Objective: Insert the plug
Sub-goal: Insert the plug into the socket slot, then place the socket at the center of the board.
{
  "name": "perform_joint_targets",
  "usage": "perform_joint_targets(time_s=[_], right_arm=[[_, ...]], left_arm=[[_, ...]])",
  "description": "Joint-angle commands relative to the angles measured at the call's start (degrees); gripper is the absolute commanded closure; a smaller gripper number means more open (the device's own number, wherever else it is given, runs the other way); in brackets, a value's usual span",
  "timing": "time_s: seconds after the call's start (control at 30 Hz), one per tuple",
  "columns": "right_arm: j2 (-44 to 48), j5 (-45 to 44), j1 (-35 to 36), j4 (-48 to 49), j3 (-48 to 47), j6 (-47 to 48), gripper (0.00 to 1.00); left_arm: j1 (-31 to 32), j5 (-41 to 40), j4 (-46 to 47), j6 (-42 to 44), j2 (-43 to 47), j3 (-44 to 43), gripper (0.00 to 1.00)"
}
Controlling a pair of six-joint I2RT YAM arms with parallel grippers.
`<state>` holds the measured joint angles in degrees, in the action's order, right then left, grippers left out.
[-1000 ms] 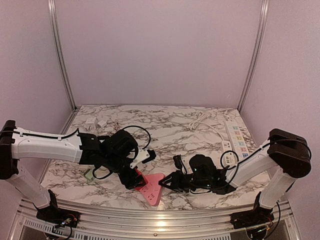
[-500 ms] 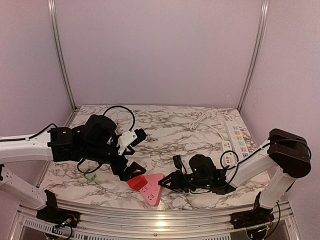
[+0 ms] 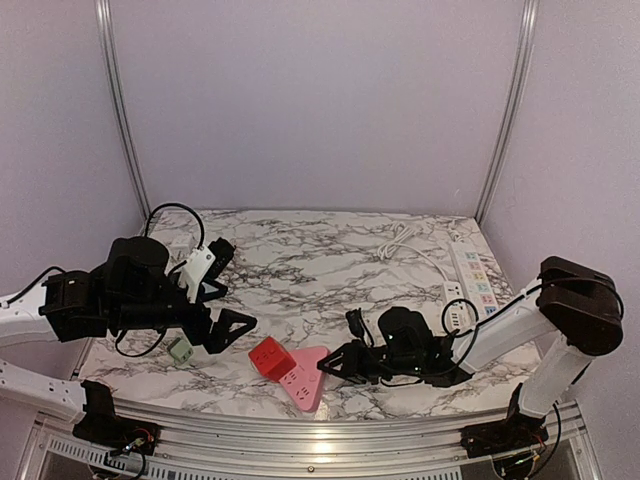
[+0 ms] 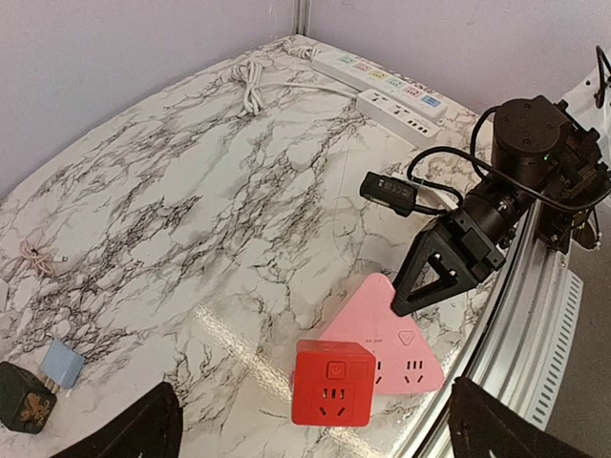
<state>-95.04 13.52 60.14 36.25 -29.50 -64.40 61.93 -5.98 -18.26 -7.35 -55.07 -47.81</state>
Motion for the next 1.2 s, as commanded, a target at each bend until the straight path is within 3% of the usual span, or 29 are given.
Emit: perform_joint_targets(time_s=[0.0, 0.63, 0.87, 1.17], right_arm=[[1.8, -1.1, -2.4, -6.3, 0.4, 1.8, 0.90], [9.2, -1.3, -11.8, -8.4, 5.0, 2.6, 0.89], [7.1, -0.5, -12.7, -4.9, 5.8, 1.2, 0.89], [-0.4, 3.3, -13.0, 6.5, 5.4, -2.5, 0.89]], left_arm=[[0.3, -5.2, 1.1, -3.8, 5.3, 3.7, 0.01], [0.3, -10.3, -1.5, -8.7, 15.0, 8.7, 0.01], [0.3, -11.8, -3.5, -10.0, 16.1, 8.8, 0.01], [0.3, -15.5, -5.4, -11.3, 17.1, 8.8, 0.01]])
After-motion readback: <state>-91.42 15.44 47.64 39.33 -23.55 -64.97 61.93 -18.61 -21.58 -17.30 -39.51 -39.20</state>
